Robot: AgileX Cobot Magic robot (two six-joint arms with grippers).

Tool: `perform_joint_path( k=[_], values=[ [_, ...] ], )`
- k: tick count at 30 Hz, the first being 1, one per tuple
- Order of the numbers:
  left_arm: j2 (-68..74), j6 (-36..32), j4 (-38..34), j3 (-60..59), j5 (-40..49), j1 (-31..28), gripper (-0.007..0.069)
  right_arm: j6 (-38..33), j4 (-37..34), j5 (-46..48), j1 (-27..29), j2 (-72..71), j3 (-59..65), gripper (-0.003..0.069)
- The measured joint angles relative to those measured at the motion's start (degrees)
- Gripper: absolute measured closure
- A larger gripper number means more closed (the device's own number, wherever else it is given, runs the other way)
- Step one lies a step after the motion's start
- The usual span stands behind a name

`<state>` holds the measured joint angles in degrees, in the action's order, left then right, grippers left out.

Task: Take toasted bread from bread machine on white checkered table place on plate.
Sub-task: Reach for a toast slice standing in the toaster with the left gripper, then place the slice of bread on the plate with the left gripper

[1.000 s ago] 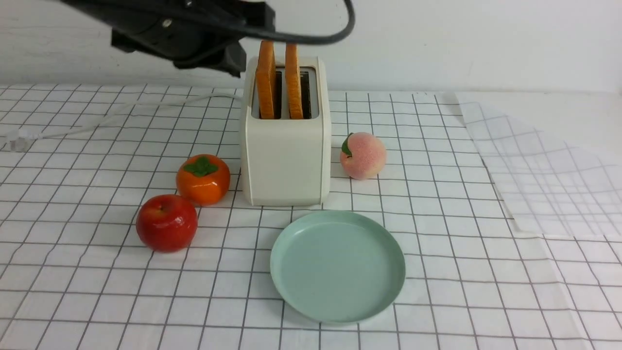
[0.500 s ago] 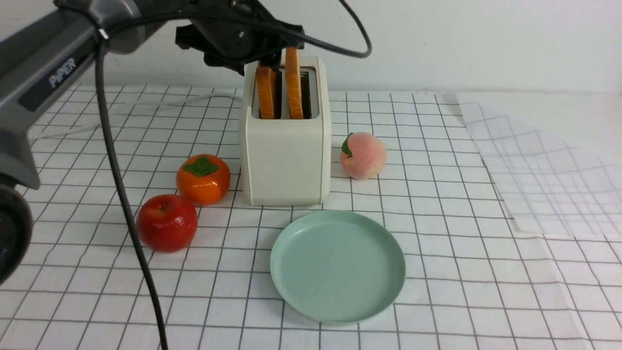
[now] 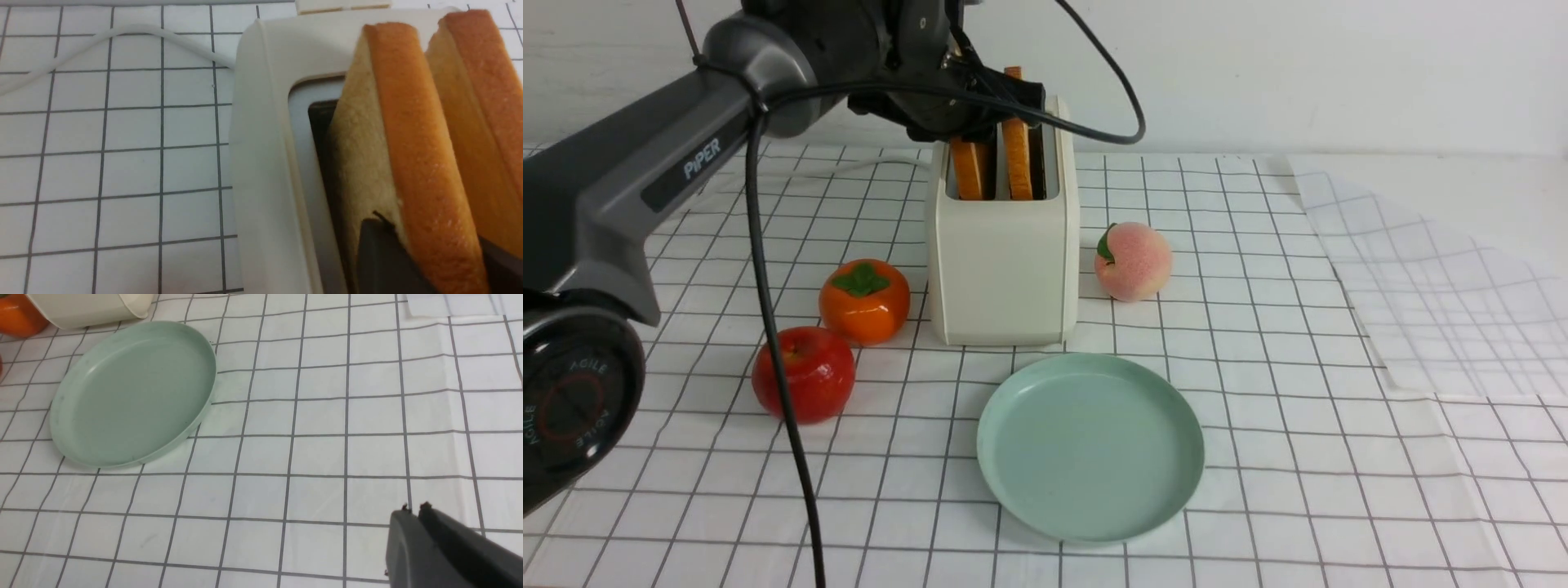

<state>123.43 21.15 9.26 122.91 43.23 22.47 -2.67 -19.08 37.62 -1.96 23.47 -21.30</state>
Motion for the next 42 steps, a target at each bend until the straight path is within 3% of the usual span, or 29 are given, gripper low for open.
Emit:
perform_joint_path(
  k=[15,21,25,26,28,33,38,42],
  values=[
    [-14.6,0.6,4.3,0.0,-2.3,0.0,0.0512,0.0,-0.1,0.0,0.0,0.0,0.0,0.061],
    [-26.9,-1.6,-1.5,0.5,5.5,0.1,0.0512,0.0,-0.9,0.0,0.0,0.0,0.0,0.0606],
    [-35.2,-9.6,-15.2,-4.2,19.8,0.1,0.0512,-0.6,-2.3,0.0,-0.1,0.0,0.0,0.0606],
    [-35.5,-9.9,-15.9,-4.2,20.2,0.1,0.0512,-0.6,-2.4,0.0,-0.1,0.0,0.0,0.0606],
    [-39.2,-14.2,-25.2,-13.8,22.0,0.1,0.0512,-1.8,-3.5,0.0,-0.1,0.0,0.0,0.0606],
    [-46.5,-23.6,-41.2,-38.9,15.8,0.1,0.0512,-2.9,-4.5,0.0,-0.1,0.0,0.0,0.0606],
    [-48.0,-43.0,-62.9,-62.3,3.1,0.1,0.0512,-3.0,-4.7,0.0,-0.1,0.0,0.0,0.0601],
    [-45.6,-53.6,-73.5,-66.8,-1.5,0.1,0.0512,-3.0,-4.8,0.0,-0.1,0.0,0.0,0.0599]
  ],
)
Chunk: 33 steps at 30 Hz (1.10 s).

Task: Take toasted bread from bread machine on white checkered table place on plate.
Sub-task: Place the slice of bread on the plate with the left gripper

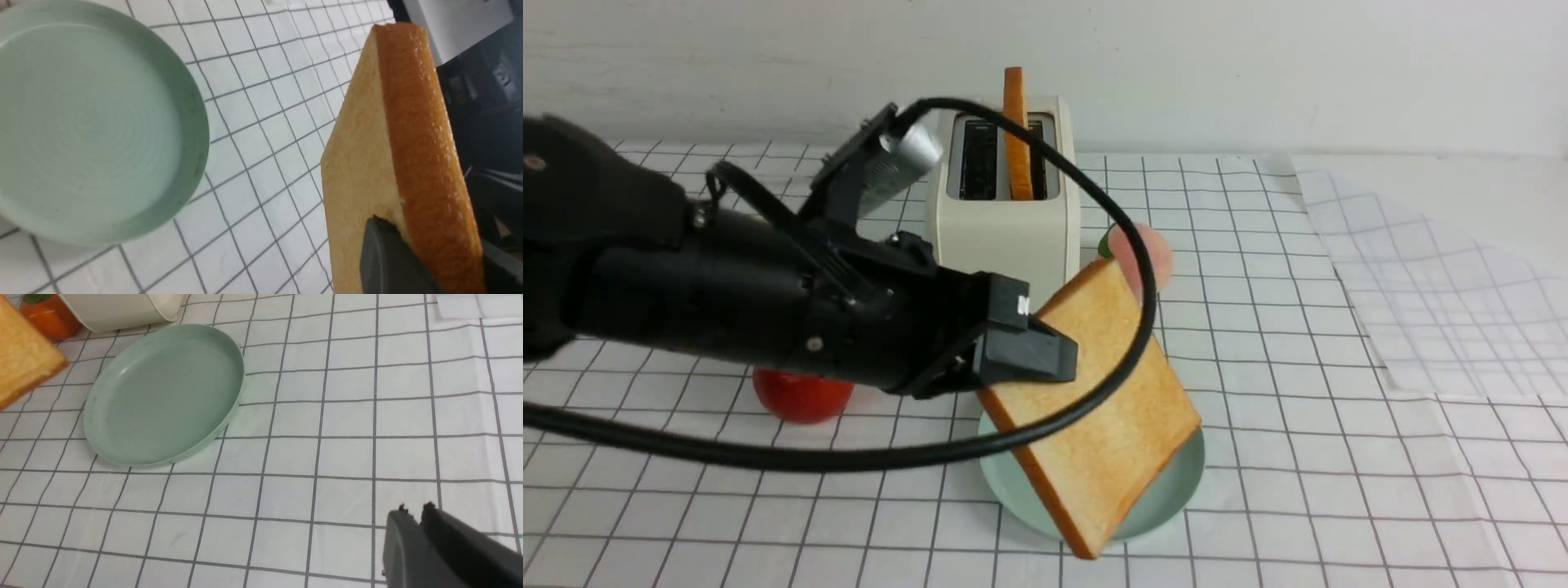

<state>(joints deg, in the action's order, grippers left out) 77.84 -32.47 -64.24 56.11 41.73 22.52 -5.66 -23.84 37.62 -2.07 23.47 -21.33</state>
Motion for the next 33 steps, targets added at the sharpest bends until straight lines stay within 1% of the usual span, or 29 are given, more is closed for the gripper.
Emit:
perform_joint_path(
  k=[1,3,5,11,16,17,19,20,22,26,29,33],
  values=[
    [2.5,-6.9,-5.8,-0.8,-1.4,0.3,0.0512,0.0,0.0,0.0,0.0,0.0,0.0,0.0599],
    [4.5,-11.1,-9.6,-0.9,-3.4,0.9,0.0512,0.0,0.0,0.0,0.0,0.0,0.0,0.0599],
    [6.5,-13.8,-11.1,-0.9,-6.1,2.2,0.0512,-0.1,0.0,0.0,0.0,0.0,0.0,0.0599],
    [11.4,-17.4,-11.6,-1.0,-14.0,5.7,0.0512,-1.1,0.0,0.2,0.0,0.0,0.0,0.0593],
    [14.8,-18.8,-15.3,-1.0,-18.7,5.6,0.0512,-1.1,0.0,0.2,0.0,0.0,0.0,0.0591],
    [15.7,-19.9,-16.3,-1.0,-19.2,5.6,0.0512,-1.1,0.0,0.2,0.0,0.0,0.0,0.0589],
    [17.0,-22.0,-18.3,-1.0,-19.2,5.6,0.0512,-1.1,0.0,0.2,0.0,0.0,0.0,0.0588],
    [17.1,-22.0,-18.3,-1.0,-19.2,5.6,0.0512,-1.1,0.0,0.2,0.0,0.0,0.0,0.0588],
    [18.5,-24.8,-21.8,-1.0,-19.2,5.6,0.0512,-1.1,0.0,0.2,0.0,0.0,0.0,0.0587],
    [19.3,-28.4,-26.1,-1.0,-19.4,5.6,0.0512,-1.1,0.0,0.7,0.0,0.0,0.0,0.0586],
    [19.5,-30.2,-27.8,-1.0,-19.4,5.6,0.0512,-1.1,0.0,0.7,0.0,0.0,0.0,0.0586],
    [20.4,-30.6,-28.7,-1.0,-19.4,5.6,0.0512,-1.1,0.0,0.8,0.0,0.0,0.0,0.0585]
  ],
)
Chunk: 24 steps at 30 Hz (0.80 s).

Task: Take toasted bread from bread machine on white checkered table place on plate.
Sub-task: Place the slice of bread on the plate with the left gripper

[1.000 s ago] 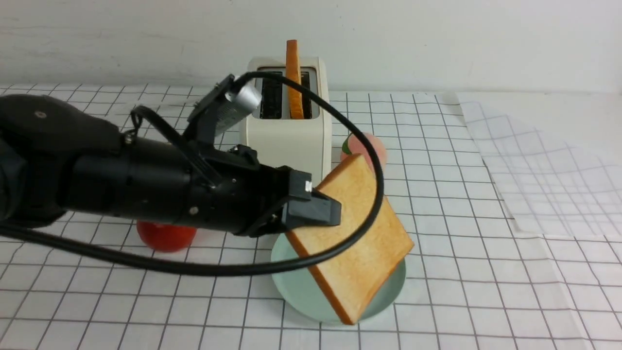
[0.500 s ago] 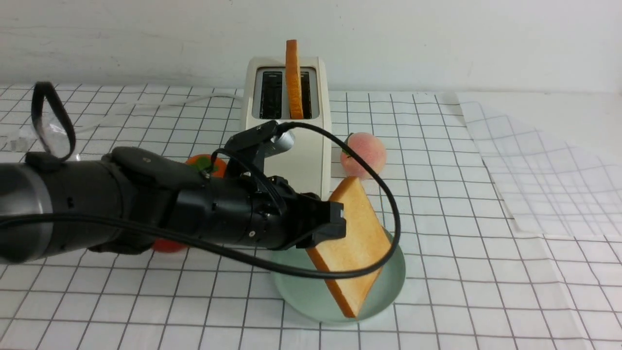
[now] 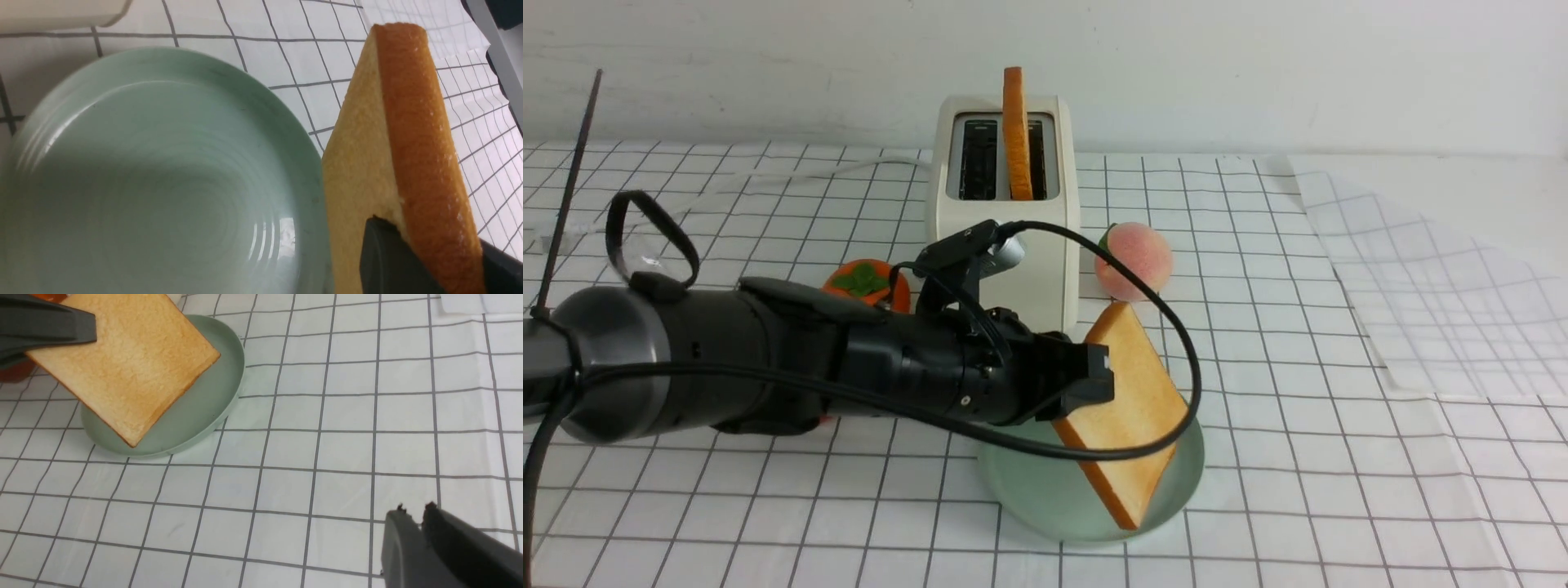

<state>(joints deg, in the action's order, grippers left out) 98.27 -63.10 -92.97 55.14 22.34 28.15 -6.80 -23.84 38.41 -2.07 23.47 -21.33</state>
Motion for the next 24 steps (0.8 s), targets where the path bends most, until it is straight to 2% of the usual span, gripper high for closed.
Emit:
perform_joint_path(
  k=[9,12,14,17,20,24],
  values=[
    [2.4,-3.8,-0.2,0.0,-0.6,0.0,0.0505,-0.1,0.0,0.1,0.0,0.0,0.0,0.0585],
    [2.4,-4.3,-0.3,0.0,-1.0,0.0,0.0476,-0.1,0.0,0.1,0.0,0.0,0.0,0.0585],
    [2.4,-4.5,-0.4,0.0,-1.9,0.0,0.0406,-0.1,0.0,0.1,0.0,0.0,0.0,0.0585],
    [2.4,-5.8,-0.5,0.0,-3.1,0.0,0.0345,-0.1,0.0,0.1,0.0,0.0,0.0,0.0585],
    [2.4,-7.6,-0.9,0.0,-3.5,0.0,0.0326,-0.1,0.0,0.1,0.0,0.0,0.0,0.0585],
    [2.4,-14.8,-4.3,0.0,-3.7,0.0,0.0314,-0.1,0.0,0.1,0.0,0.0,0.0,0.0588]
  ],
)
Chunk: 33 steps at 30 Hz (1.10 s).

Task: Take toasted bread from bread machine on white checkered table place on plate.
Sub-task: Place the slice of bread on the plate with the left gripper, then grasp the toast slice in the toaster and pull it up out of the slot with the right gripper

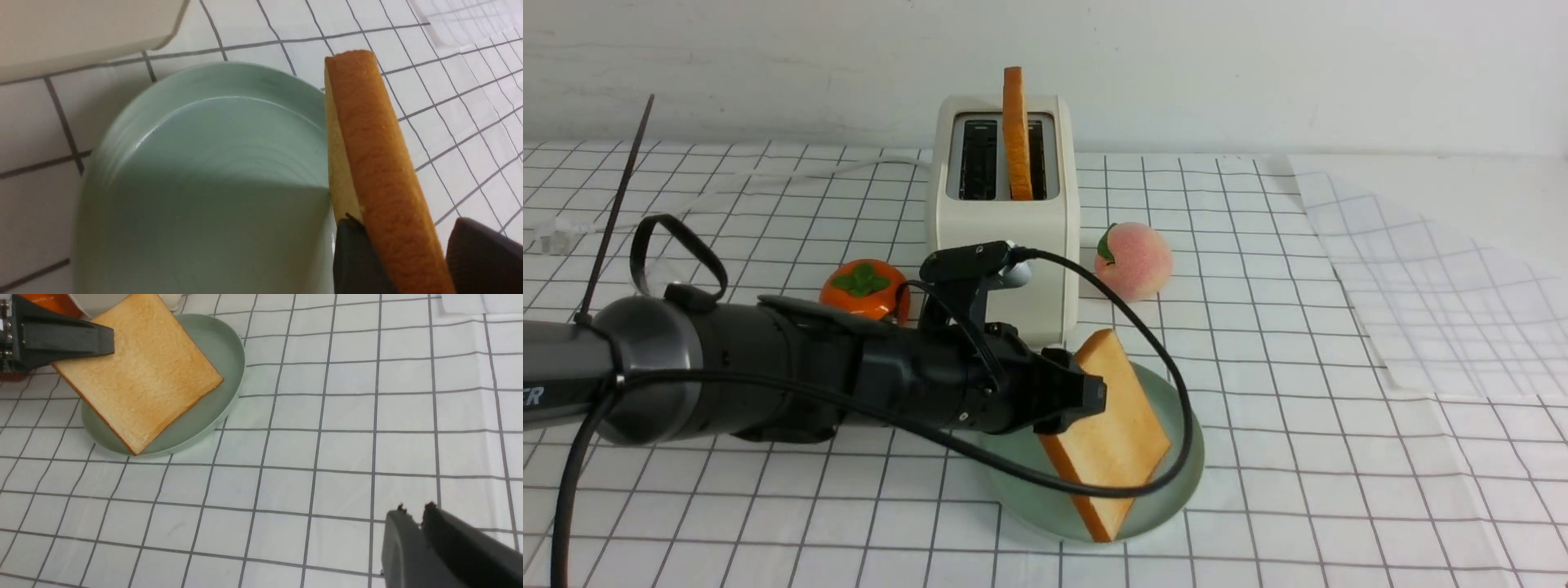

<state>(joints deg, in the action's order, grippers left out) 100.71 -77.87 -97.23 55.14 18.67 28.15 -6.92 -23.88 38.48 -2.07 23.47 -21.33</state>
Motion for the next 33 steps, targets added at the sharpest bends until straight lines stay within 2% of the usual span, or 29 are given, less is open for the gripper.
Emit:
perform_joint_path(
  k=[3,6,8,9,13,18,22,24,27,28,29,30,31,33],
  values=[
    [0.0,-3.0,-0.5,0.3,-0.2,0.0,0.0301,0.0,0.0,0.0,0.0,0.0,0.0,0.0588],
    [-0.8,-6.0,-0.8,0.9,-0.5,0.0,0.0226,0.0,-0.2,0.0,0.0,0.0,0.0,0.0588],
    [-1.2,-6.2,-0.8,0.9,-0.7,0.0,0.0201,0.0,-0.2,0.0,0.0,0.0,0.0,0.0588],
    [-2.1,-6.4,-0.8,0.9,-1.6,0.0,0.016,-0.1,-0.3,0.0,0.0,0.0,0.0,0.0588],
    [-4.6,-6.5,-0.8,0.9,-5.4,0.0,0.0081,-0.1,-0.4,0.0,0.0,0.0,0.0,0.0585],
    [-9.4,-6.5,-1.1,0.9,-8.9,0.0,0.006,-0.1,-0.6,0.0,0.0,0.0,0.0,0.0585],
    [-14.4,-6.6,-1.1,0.9,-9.2,0.1,0.0084,-0.1,-0.6,0.0,0.0,0.0,0.0,0.0585],
    [-18.3,-6.6,-1.0,0.9,-9.3,0.1,0.0141,-0.3,-0.7,0.2,0.0,0.0,-0.1,0.0585],
    [-26.4,-6.6,-0.8,0.2,-10.8,0.1,0.0391,-0.5,-0.9,5.4,0.0,1.5,-3.2,0.0585],
    [-27.4,-6.6,-0.8,0.1,-11.0,0.1,0.0427,-0.5,-1.0,5.4,0.0,1.5,-3.5,0.0585],
    [-31.0,-6.6,-0.8,-0.8,-12.3,0.1,0.056,-0.5,-1.0,8.8,0.0,3.8,-6.3,0.0585],
    [-33.8,-6.7,-0.8,-1.9,-13.4,0.1,0.0612,-0.4,-1.0,11.2,0.0,6.1,-9.1,0.0585],
    [-36.6,-6.7,-0.8,-3.1,-15.2,0.1,0.0638,-0.3,-1.0,13.2,0.0,8.2,-11.5,0.0585],
    [-41.8,-6.7,-0.8,-5.9,-18.7,0.1,0.0638,-0.3,-1.0,16.0,0.0,12.5,-16.0,0.0585]
  ],
)
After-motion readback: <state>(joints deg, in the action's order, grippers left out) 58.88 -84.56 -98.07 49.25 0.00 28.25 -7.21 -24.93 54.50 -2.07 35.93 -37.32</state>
